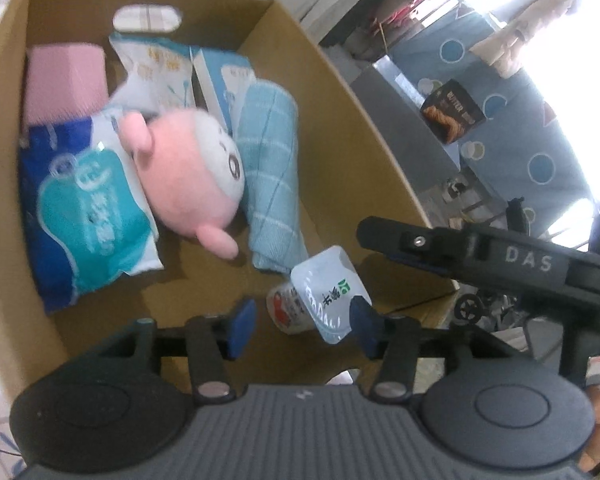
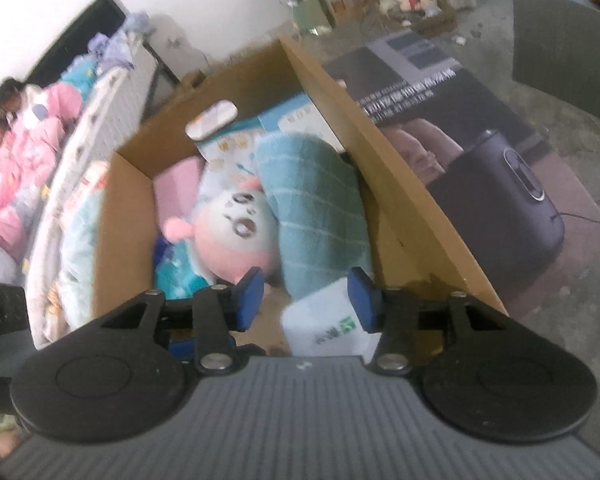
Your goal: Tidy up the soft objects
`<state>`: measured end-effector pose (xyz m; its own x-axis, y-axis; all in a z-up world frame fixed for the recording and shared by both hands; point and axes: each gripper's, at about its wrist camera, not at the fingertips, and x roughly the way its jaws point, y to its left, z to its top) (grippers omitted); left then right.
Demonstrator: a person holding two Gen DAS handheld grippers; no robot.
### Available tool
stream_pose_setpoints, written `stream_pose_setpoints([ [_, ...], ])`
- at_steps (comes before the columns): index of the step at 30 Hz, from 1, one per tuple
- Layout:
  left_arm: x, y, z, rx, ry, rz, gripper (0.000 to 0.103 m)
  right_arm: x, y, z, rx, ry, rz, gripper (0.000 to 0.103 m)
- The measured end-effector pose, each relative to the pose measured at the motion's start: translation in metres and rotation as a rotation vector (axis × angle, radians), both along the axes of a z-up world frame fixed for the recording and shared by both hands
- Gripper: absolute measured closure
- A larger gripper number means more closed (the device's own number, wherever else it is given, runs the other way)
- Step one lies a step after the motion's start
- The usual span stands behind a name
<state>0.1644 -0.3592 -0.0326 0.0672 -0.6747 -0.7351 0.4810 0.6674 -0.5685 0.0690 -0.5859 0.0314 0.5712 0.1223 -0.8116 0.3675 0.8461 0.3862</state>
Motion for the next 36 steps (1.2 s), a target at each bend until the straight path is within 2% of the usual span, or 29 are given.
stream_pose_setpoints([
  [6, -0.01, 0.035, 0.04, -0.014, -0.113, 0.003, 0.037, -0.023, 0.02, 0.038, 0.044, -0.168, -0.005, 0.052],
  [8, -0.015, 0.054, 0.054, -0.009, -0.167, 0.012, 0.027, -0.027, 0.032, 0.048, 0.071, -0.219, 0.015, 0.051],
  [11, -0.025, 0.092, 0.076, 0.007, -0.261, 0.044, 0.016, -0.028, 0.056, 0.06, 0.115, -0.285, 0.064, 0.048],
  [16, -0.048, 0.174, 0.095, 0.056, -0.393, 0.139, 0.01, -0.023, 0.109, 0.067, 0.208, -0.349, 0.186, 0.044],
  [18, -0.056, 0.206, 0.097, 0.079, -0.419, 0.187, 0.009, -0.017, 0.134, 0.066, 0.242, -0.359, 0.234, 0.041],
  [22, -0.073, 0.274, 0.092, 0.163, -0.466, 0.318, 0.008, -0.005, 0.187, 0.058, 0.28, -0.339, 0.346, 0.036],
  [28, -0.094, 0.351, 0.073, 0.27, -0.473, 0.478, 0.008, 0.018, 0.263, 0.035, 0.351, -0.251, 0.486, 0.035],
  [32, -0.095, 0.377, 0.055, 0.328, -0.471, 0.556, 0.008, 0.033, 0.308, 0.015, 0.39, -0.187, 0.531, 0.035],
  [36, -0.078, 0.384, 0.048, 0.383, -0.555, 0.55, 0.009, 0.064, 0.34, -0.005, 0.434, -0.136, 0.507, 0.032],
])
